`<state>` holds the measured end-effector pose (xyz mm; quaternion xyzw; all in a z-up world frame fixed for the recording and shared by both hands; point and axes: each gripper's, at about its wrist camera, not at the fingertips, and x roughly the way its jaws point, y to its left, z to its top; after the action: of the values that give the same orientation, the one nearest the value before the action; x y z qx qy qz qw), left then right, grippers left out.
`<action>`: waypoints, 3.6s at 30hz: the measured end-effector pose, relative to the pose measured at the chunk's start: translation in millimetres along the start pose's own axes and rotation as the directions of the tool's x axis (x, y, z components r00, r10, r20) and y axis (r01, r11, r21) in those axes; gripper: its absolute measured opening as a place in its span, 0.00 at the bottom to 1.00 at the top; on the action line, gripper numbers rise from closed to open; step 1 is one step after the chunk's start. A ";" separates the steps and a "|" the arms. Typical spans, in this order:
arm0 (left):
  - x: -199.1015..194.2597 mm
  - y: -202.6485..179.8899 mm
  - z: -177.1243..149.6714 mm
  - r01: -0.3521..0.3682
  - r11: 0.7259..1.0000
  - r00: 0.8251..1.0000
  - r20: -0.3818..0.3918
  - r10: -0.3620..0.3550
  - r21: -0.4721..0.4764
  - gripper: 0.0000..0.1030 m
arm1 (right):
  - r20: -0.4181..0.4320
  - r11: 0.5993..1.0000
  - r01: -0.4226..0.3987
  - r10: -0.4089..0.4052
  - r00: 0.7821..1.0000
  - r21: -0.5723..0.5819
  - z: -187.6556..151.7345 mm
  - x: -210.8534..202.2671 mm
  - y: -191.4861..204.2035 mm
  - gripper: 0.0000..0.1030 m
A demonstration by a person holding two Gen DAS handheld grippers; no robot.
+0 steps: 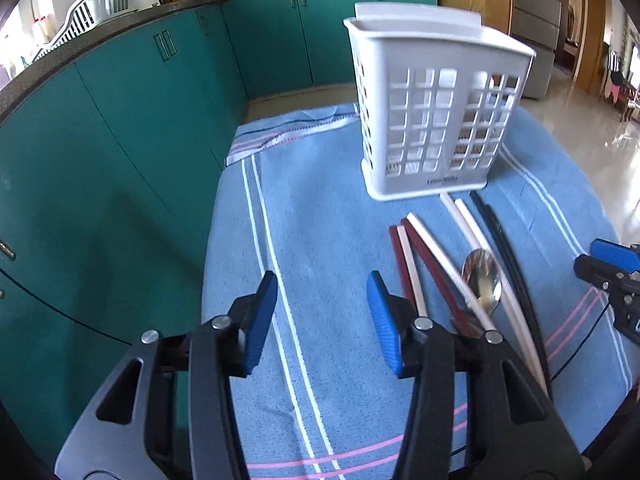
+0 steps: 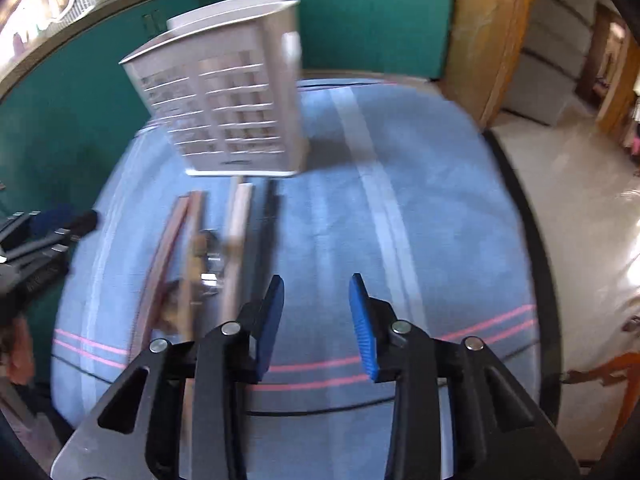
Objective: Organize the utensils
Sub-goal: 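Lower both tools toward the row of chopsticks beside the white basket, then close the left gripper on a red chopstick while the right gripper closes on a black chopstick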
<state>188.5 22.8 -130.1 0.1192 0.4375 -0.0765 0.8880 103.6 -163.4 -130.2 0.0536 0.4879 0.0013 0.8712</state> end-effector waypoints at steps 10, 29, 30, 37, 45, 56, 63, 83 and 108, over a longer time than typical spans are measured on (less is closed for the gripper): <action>31.1 -4.5 -4.2 0.073 0.997 0.996 -0.053 -0.073 -0.006 0.46 | -0.085 0.999 0.039 -0.041 0.996 -0.026 -6.3 40.3 20.8 0.35; 73.7 -11.1 -9.6 0.088 0.996 0.989 -0.120 -0.086 0.015 0.60 | -0.091 0.998 0.029 -0.034 0.995 -0.055 -4.3 52.5 13.1 0.38; 73.1 -11.6 -9.0 0.088 0.996 0.989 -0.120 -0.086 0.015 0.60 | -0.089 0.998 0.029 -0.034 0.995 -0.059 -4.4 52.8 14.2 0.38; 73.3 -13.0 -9.6 0.089 0.996 0.989 -0.117 -0.086 0.017 0.61 | -0.077 0.999 -0.024 0.021 0.997 -0.042 0.2 50.3 14.7 0.38; 69.3 -18.0 -11.9 0.084 0.996 0.990 -0.114 -0.081 0.018 0.62 | -0.092 0.990 0.129 -0.133 0.987 -0.055 -4.3 58.0 2.9 0.52; 64.3 -29.5 -13.5 0.094 0.995 0.989 -0.114 -0.089 0.038 0.67 | -0.066 0.997 0.009 -0.015 0.998 -0.082 -3.1 65.0 20.8 0.54; 62.6 -8.2 -12.5 -0.047 0.999 0.991 -0.130 0.045 -0.012 0.65 | -0.067 0.981 0.184 -0.181 0.981 0.053 -6.5 55.5 -20.3 0.58; 62.5 -30.4 -13.0 0.087 0.996 0.989 -0.125 -0.081 0.037 0.64 | -0.055 0.993 0.085 -0.081 0.995 0.085 -15.8 55.0 -36.7 0.59; 33.6 -60.1 -20.8 0.199 0.975 0.978 -0.084 -0.191 0.098 0.69 | -0.050 0.993 0.084 -0.080 0.996 0.081 -37.1 47.5 -33.9 0.64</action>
<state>178.6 -30.2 -177.7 0.1252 0.4752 -0.1819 0.8517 95.3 -191.1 -193.0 0.0693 0.5096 -0.0535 0.8560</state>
